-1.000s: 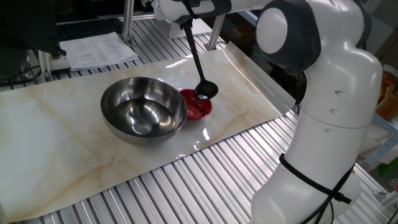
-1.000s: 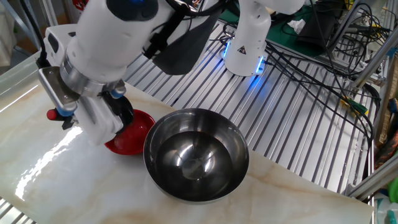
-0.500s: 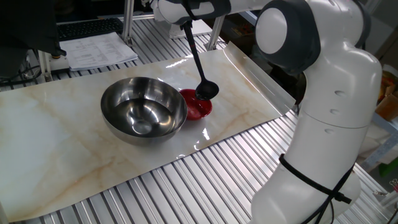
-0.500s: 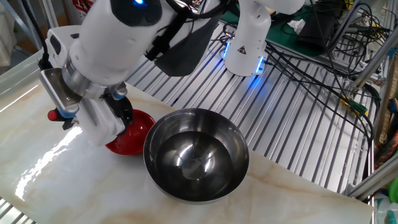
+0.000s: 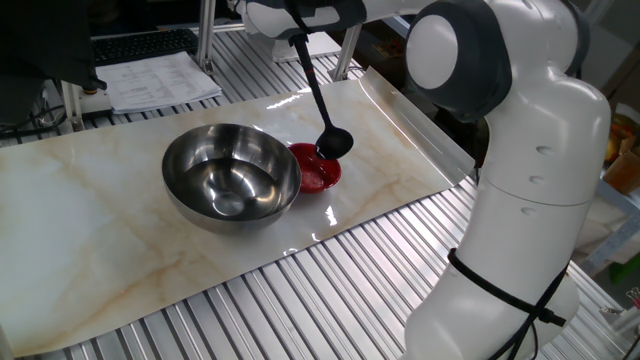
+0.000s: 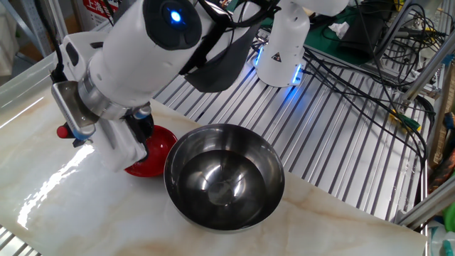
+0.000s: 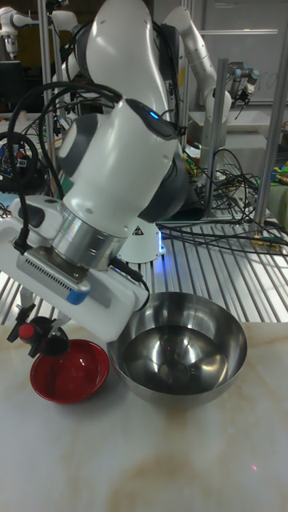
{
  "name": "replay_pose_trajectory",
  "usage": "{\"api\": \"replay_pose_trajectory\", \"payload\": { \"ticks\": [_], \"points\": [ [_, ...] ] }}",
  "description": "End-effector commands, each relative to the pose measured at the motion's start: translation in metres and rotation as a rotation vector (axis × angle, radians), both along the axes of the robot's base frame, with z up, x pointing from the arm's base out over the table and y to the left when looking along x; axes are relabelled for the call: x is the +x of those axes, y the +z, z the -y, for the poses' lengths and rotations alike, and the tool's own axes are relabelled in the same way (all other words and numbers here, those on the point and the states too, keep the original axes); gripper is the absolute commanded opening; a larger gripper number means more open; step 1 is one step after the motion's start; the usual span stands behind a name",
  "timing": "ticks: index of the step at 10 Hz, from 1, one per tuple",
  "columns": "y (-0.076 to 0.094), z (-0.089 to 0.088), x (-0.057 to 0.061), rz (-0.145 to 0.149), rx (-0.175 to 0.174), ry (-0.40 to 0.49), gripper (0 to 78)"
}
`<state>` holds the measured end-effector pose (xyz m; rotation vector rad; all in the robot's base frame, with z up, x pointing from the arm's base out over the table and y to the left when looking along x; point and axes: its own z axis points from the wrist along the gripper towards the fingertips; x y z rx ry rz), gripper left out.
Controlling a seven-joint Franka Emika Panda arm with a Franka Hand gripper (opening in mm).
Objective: Scoop water with a large spoon from one bowl to another
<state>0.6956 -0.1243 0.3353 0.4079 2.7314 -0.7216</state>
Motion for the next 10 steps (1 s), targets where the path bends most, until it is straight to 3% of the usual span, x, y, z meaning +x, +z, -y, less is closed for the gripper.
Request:
{"api": "replay_pose_trajectory", "payload": {
  "ticks": [1, 5, 10],
  "points": [
    [0.0032, -0.0019, 0.0005, -0.004, -0.030, -0.010, 1.1],
    [0.0047, -0.0051, 0.0002, -0.009, -0.050, -0.020, 1.1],
    [0.0064, -0.0091, 0.0000, -0.027, -0.113, -0.020, 1.1]
  ]
}}
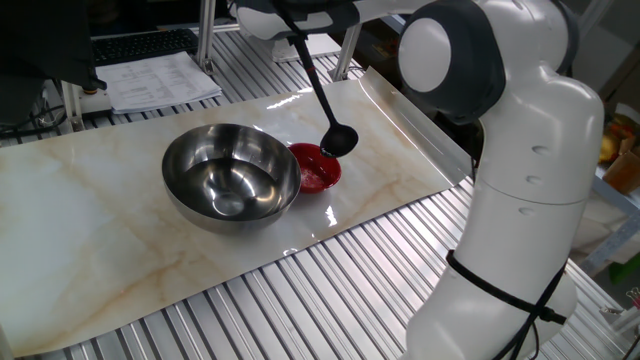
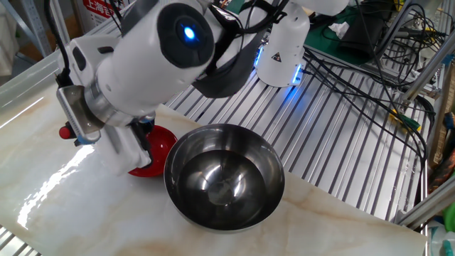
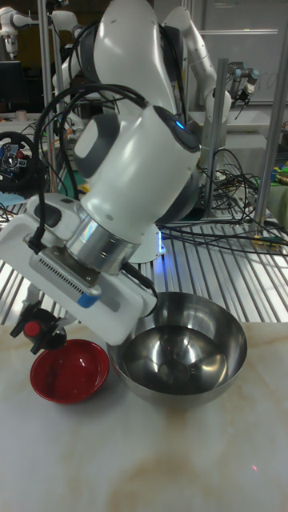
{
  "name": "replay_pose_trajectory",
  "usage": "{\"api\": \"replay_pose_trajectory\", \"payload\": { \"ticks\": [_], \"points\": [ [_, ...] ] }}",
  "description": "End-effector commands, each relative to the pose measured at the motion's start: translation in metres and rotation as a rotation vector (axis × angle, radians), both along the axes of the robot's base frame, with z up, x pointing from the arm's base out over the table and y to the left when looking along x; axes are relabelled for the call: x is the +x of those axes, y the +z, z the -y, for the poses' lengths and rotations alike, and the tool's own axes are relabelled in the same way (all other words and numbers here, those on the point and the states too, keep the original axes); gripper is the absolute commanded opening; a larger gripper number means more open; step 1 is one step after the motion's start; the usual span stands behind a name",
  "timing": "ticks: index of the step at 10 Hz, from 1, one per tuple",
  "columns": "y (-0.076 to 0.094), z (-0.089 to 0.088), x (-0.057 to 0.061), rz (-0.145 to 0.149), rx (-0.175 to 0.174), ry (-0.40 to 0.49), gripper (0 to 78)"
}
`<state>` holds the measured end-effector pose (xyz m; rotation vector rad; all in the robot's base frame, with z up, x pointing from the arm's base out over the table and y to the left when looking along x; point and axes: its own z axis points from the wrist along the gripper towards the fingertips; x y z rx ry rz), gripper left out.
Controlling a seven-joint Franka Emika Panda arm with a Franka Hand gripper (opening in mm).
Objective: Scoop water with a large spoon from one bowl to another
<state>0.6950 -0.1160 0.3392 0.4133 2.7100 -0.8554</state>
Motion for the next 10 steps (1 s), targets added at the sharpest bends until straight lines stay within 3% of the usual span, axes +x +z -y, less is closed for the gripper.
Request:
{"api": "replay_pose_trajectory", "payload": {
  "ticks": [1, 6, 8, 10],
  "points": [
    [0.003, -0.001, 0.001, -0.003, -0.023, 0.002, 1.1],
    [0.005, -0.010, 0.001, -0.018, -0.039, -0.025, 1.1],
    [0.003, -0.012, 0.002, -0.020, -0.071, -0.023, 1.1],
    [0.003, -0.012, 0.002, -0.019, -0.074, -0.023, 1.1]
  ]
}}
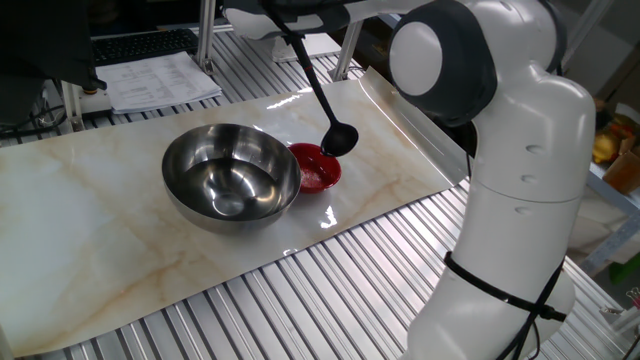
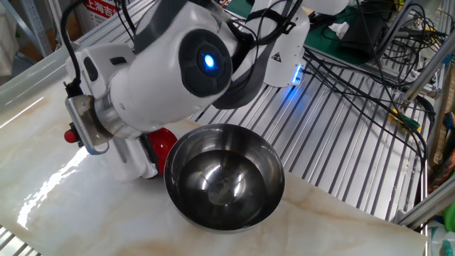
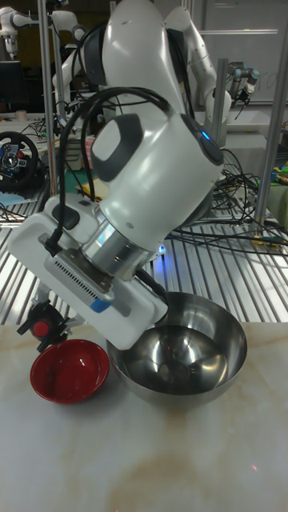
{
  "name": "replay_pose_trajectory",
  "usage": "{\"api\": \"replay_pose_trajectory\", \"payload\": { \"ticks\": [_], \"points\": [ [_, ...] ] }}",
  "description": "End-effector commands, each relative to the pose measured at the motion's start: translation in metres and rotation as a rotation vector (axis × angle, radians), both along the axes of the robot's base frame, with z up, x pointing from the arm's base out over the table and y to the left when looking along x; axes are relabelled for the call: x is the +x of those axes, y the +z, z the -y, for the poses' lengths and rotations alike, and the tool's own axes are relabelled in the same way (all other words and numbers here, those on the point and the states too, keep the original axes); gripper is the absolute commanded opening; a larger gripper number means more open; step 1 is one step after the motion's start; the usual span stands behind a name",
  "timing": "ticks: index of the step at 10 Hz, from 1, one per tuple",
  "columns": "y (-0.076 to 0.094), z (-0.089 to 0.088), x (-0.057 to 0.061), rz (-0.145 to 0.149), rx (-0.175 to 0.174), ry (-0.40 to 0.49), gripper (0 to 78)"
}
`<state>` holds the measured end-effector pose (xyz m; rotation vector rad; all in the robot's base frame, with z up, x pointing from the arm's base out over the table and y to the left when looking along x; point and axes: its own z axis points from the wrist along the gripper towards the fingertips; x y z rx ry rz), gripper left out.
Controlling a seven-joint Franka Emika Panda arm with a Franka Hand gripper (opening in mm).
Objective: Scoop water with a large spoon from one bowl to another
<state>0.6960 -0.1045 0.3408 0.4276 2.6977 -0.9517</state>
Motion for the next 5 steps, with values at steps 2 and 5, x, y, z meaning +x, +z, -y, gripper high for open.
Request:
{"api": "replay_pose_trajectory", "payload": {
  "ticks": [2, 5],
  "points": [
    [0.0012, -0.0006, 0.0015, 0.004, -0.013, 0.002, 1.1],
    [0.0012, -0.0006, 0.0016, 0.013, 0.060, -0.003, 1.1]
  ]
}}
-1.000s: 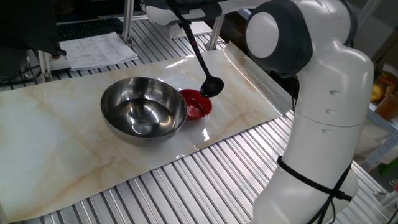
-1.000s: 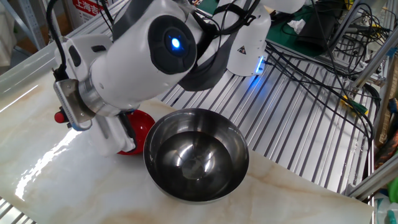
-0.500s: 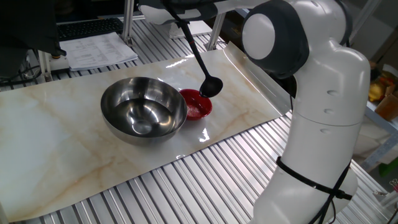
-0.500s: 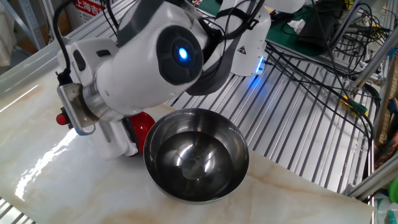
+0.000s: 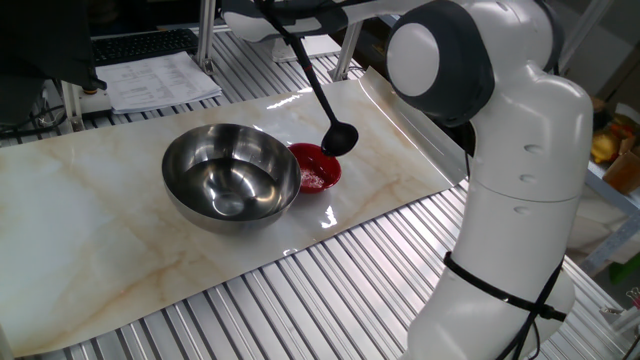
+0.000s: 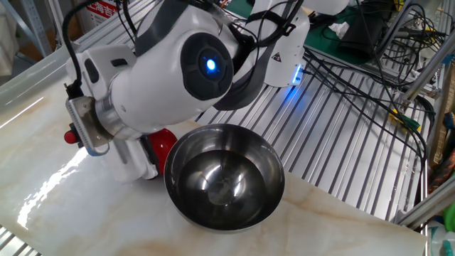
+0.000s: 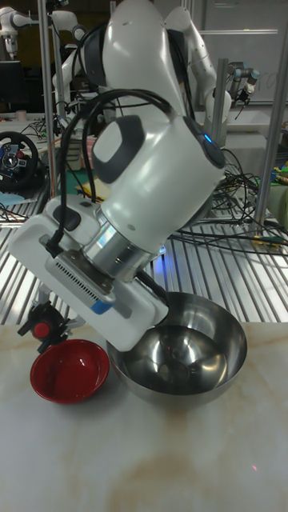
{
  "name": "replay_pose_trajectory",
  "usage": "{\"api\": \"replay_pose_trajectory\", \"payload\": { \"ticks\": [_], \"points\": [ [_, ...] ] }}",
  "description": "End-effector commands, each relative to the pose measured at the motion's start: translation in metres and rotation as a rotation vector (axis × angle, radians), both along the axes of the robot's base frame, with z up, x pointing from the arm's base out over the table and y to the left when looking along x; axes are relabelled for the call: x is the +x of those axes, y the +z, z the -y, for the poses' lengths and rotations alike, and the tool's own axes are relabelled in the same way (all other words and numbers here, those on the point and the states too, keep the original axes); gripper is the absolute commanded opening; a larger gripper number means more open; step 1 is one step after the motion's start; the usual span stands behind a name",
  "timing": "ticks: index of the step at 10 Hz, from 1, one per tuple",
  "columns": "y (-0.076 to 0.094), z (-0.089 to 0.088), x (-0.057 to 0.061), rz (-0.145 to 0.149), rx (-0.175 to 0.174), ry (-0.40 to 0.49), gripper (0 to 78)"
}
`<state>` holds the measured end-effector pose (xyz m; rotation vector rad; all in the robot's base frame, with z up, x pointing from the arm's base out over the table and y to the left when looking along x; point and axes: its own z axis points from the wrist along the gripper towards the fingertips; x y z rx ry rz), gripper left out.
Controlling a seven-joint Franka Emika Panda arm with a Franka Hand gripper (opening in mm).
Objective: Scoop water with a large spoon from one bowl to another
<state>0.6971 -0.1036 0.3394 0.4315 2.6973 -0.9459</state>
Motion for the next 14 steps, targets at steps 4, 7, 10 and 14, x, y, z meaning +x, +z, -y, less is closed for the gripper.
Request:
{"api": "replay_pose_trajectory", "payload": {
  "ticks": [4, 7, 10, 14],
  "points": [
    [0.005, 0.002, 0.004, 0.018, 0.203, 0.055, 1.1],
    [0.007, 0.003, 0.006, 0.004, 0.327, 0.095, 1.1],
    [0.008, 0.005, 0.008, -0.004, 0.403, 0.115, 1.1],
    [0.018, 0.012, 0.011, -0.058, 0.472, 0.174, 1.1]
  ]
}}
